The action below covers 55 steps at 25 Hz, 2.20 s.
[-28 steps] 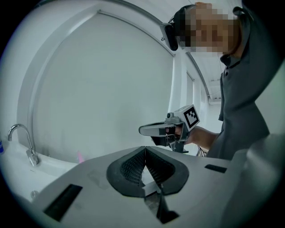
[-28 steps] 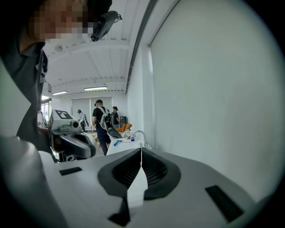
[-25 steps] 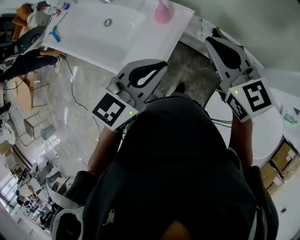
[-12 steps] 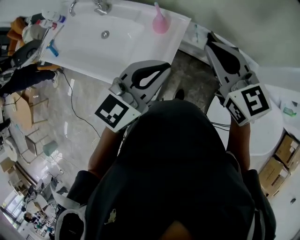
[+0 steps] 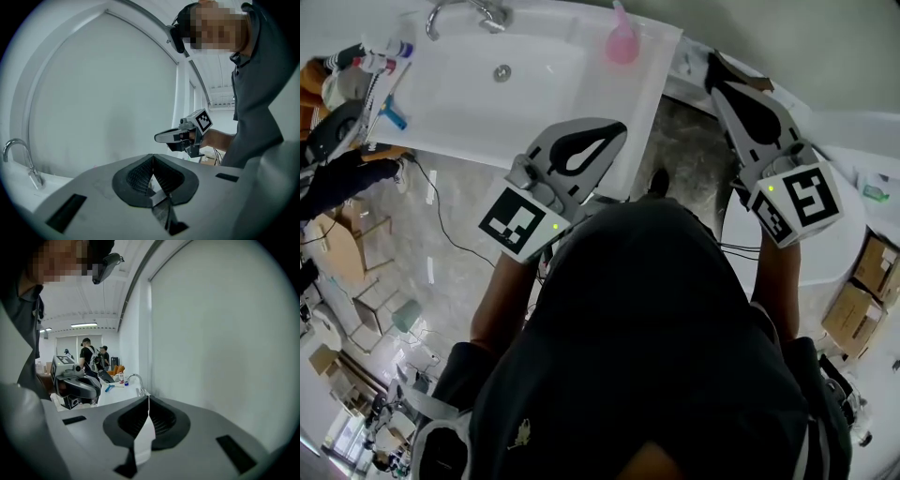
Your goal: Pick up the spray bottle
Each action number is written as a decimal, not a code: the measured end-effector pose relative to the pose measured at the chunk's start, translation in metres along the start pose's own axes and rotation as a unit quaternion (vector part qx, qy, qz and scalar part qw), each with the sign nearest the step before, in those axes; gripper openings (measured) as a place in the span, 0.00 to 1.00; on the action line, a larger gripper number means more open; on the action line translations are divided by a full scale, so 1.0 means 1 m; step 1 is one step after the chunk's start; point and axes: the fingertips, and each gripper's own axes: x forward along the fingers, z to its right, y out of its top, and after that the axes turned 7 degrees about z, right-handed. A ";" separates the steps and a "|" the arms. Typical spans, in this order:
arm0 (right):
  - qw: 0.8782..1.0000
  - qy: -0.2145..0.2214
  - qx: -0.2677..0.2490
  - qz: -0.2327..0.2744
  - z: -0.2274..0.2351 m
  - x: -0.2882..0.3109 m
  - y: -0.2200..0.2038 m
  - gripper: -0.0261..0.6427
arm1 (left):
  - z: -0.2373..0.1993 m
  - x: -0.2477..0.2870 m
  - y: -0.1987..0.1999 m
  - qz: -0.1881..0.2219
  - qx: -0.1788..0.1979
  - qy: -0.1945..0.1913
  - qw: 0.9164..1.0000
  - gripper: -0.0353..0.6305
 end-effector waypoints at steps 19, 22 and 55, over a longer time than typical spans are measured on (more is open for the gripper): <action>0.999 0.022 -0.020 -0.037 0.005 0.087 -0.002 0.05 | -0.068 -0.004 -0.005 0.012 -0.014 -0.003 1.000 0.06; 0.998 0.031 -0.015 -0.049 0.020 0.104 -0.011 0.05 | -0.076 0.006 -0.003 0.014 -0.026 0.016 0.999 0.06; 0.985 0.099 0.040 -0.139 0.075 0.236 -0.124 0.32 | -0.128 0.025 -0.056 -0.032 -0.111 0.117 0.986 0.06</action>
